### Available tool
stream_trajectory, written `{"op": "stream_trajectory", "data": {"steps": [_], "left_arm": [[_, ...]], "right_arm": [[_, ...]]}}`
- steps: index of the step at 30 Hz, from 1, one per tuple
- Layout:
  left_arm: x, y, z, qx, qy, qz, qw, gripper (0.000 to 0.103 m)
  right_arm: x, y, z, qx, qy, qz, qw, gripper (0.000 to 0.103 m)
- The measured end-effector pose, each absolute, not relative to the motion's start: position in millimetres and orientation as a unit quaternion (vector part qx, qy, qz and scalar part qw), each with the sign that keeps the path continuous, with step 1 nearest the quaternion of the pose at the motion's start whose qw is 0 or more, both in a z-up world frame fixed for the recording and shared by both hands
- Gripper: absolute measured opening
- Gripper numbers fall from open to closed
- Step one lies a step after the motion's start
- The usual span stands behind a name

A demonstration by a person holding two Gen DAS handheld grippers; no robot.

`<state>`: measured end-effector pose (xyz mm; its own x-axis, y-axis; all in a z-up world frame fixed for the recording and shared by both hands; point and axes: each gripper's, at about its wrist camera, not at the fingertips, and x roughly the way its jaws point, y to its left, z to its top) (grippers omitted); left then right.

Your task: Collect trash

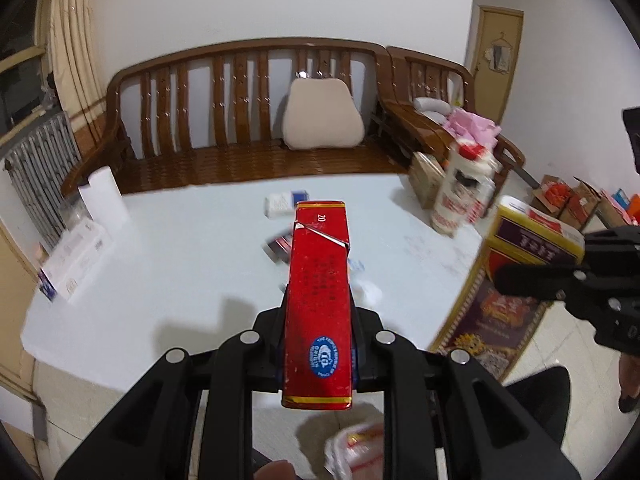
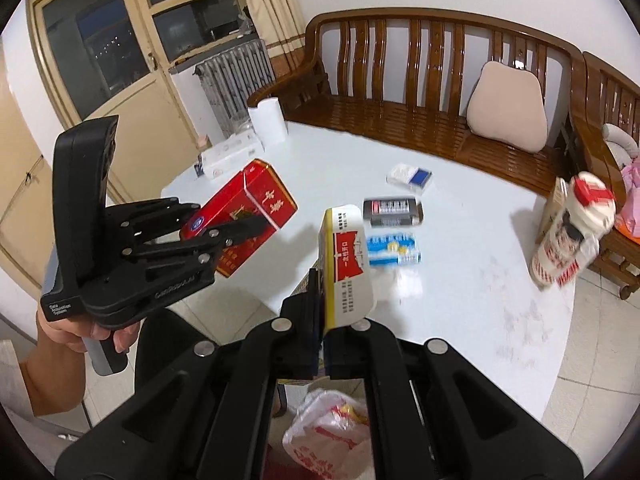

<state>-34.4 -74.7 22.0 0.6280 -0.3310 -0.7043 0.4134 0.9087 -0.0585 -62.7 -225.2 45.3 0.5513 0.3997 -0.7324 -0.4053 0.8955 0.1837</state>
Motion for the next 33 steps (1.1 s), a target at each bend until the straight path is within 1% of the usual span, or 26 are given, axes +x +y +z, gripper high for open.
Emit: {"op": "stream_trajectory", "data": {"steps": [10,17,26,33], "left_arm": [[-103,-82,-39,0.042,0.422,-0.222,0.878,0.021],[-137,-91,-108,0.045,0.469,-0.23,0.852,0.021],[-153,-106,-198,0.054,0.537,-0.224,0.811,0.021],[-150,-117,-259,0.054,0.595,-0.208,0.774,0.021]], "right_arm": [[-131,-232,-13,-0.012,0.453,0.214,0.865,0.001],[-162,-230,-75,-0.019,0.493,0.202,0.846,0.001],[-180,-228,-151,-0.025,0.529,0.184,0.828,0.001],[-173,-227,-208,-0.041,0.573,0.18,0.799,0.001]]}}
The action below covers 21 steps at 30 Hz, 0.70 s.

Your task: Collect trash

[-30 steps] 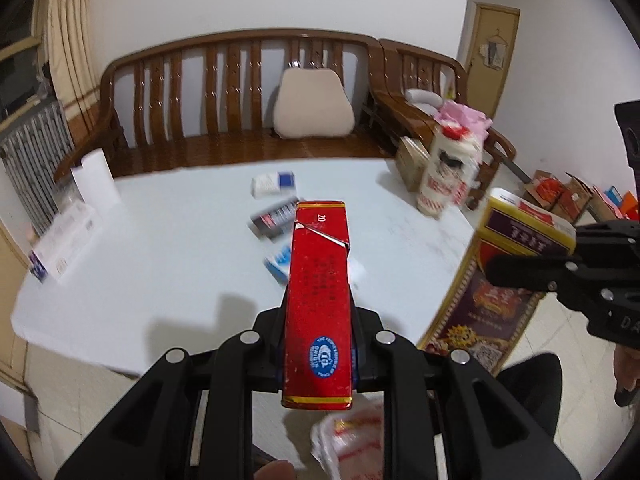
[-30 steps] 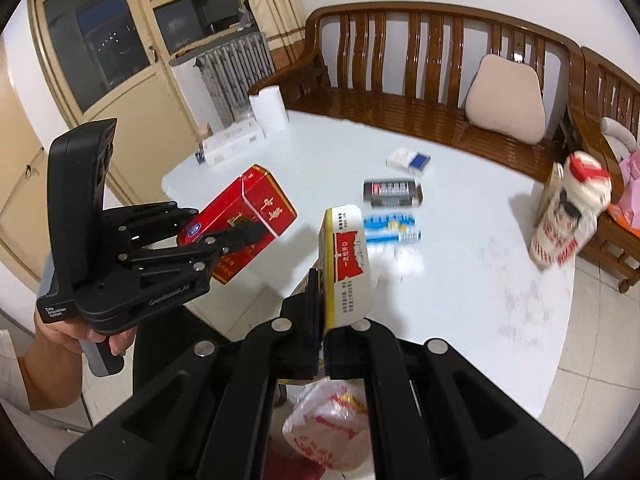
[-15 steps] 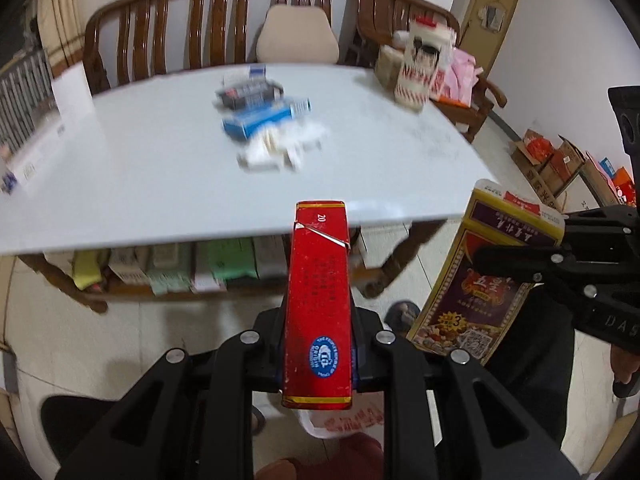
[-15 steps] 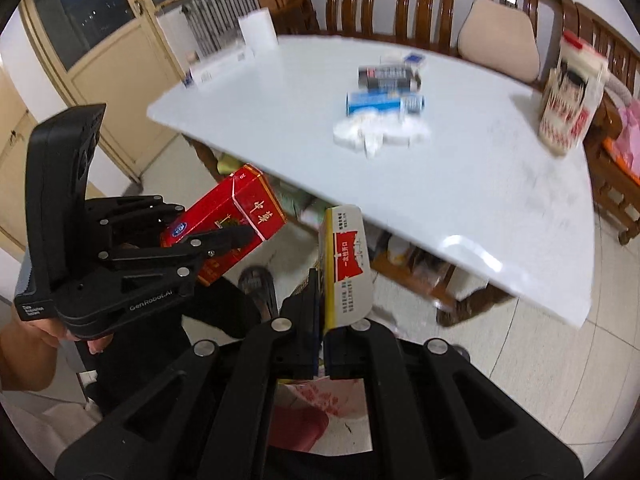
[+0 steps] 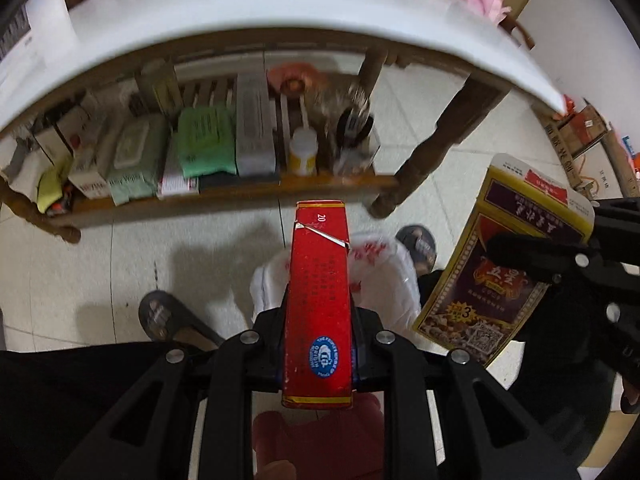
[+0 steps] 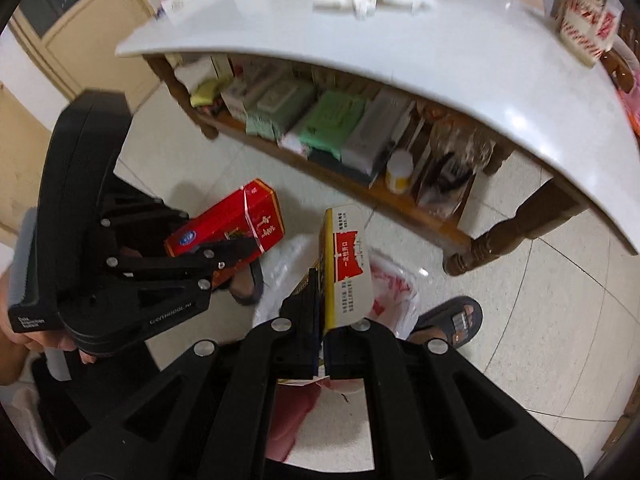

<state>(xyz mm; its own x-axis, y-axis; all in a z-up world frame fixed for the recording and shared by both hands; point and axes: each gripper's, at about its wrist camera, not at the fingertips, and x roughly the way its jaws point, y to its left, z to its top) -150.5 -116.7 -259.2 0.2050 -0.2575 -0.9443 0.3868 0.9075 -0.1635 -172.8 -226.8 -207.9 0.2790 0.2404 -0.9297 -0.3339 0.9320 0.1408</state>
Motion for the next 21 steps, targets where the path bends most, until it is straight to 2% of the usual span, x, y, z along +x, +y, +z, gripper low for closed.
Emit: {"op": "stream_trajectory", "data": {"steps": [8,21], "left_arm": [[-144,-128,-327,0.065,0.647,-0.178,0.738,0.021],[-130,-139,-387,0.077,0.676,-0.142,0.719,0.021]], "right_arm": [[-159,-228,-276,-0.053,0.62,0.172,0.764,0.001],[-146,-231,-348,-0.044,0.656,0.171,0.734,0.001]]}}
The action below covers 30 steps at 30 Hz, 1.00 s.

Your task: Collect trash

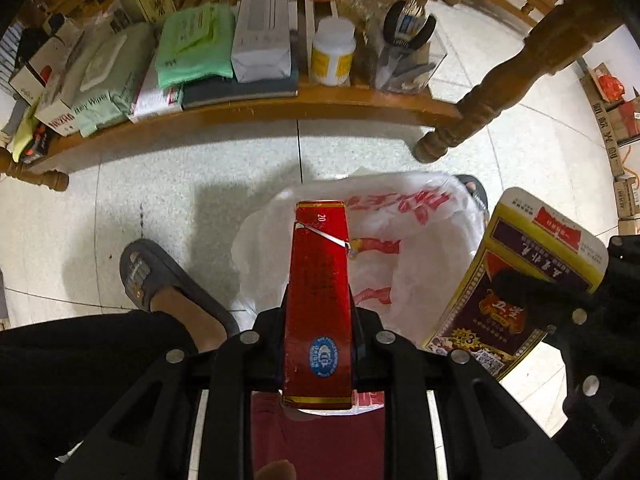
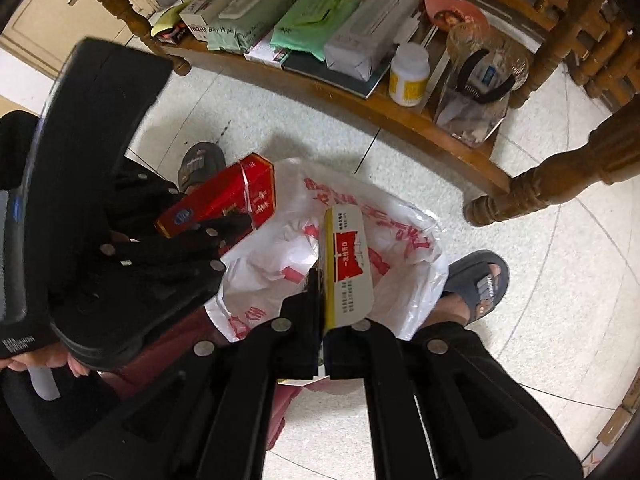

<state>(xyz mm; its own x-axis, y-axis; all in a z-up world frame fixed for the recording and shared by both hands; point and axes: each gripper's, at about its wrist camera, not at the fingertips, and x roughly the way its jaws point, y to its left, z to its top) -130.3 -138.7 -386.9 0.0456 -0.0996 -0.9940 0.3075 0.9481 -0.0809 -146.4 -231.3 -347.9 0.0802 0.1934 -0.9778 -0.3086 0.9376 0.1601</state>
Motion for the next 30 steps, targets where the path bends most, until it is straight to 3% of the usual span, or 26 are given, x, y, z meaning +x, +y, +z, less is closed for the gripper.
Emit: {"op": "stream_trajectory", "data": {"steps": [9,24,26,27,30], "left_arm": [[-130,-139,-424,0.083,0.697,-0.133,0.7,0.022],[-129,-145,-437,0.09,0.705,-0.13,0.691,0.023],[-130,-145,-438,0.092,0.705,-0.13,0.691,0.038],[-130,-145,-438,0.09,0.706,-0.132,0.691,0.055],[-130,-143,-439,0.094,0.707,-0.127,0.689,0.058]], "right_arm": [[-139,-233,-383,-0.039,0.672,0.167,0.72,0.001],[-137,-233,-400,-0.038,0.686,0.164,0.708,0.003],[-137,-234,-402,-0.033,0.688,0.165,0.706,0.004],[-136,-235,-402,-0.029,0.688,0.167,0.706,0.013],[-134,-238,-403,-0.035,0.688,0.15,0.709,0.034]]}}
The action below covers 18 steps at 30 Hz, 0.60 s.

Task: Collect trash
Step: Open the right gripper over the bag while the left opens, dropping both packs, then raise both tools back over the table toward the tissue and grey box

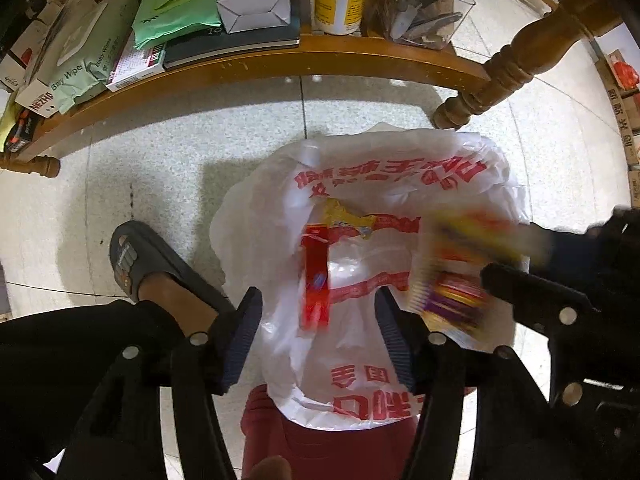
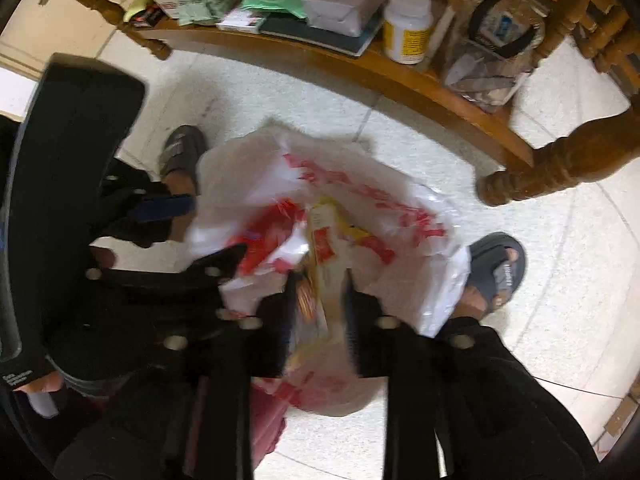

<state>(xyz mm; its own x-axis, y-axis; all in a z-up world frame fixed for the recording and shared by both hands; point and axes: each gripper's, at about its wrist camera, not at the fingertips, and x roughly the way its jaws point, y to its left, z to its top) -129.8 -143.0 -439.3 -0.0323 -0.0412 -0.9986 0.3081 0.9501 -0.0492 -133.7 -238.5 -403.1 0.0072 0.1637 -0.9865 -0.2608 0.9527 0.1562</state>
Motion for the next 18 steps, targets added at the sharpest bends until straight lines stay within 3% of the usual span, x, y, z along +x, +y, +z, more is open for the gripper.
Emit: {"op": "stream_trajectory", "data": {"steps": [6,18], "left_arm": [[-126,-133,-433,0.077,0.704,-0.111,0.697,0.076],[-109,-106,-389,0.015,0.672,-0.091,0.735,0.078]], "right_arm": [[-130,-252,-397,-0.01,0.687,0.135,0.714,0.058],[-135,-255,-360,0.008,0.67,0.139,0.729,0.062]]}}
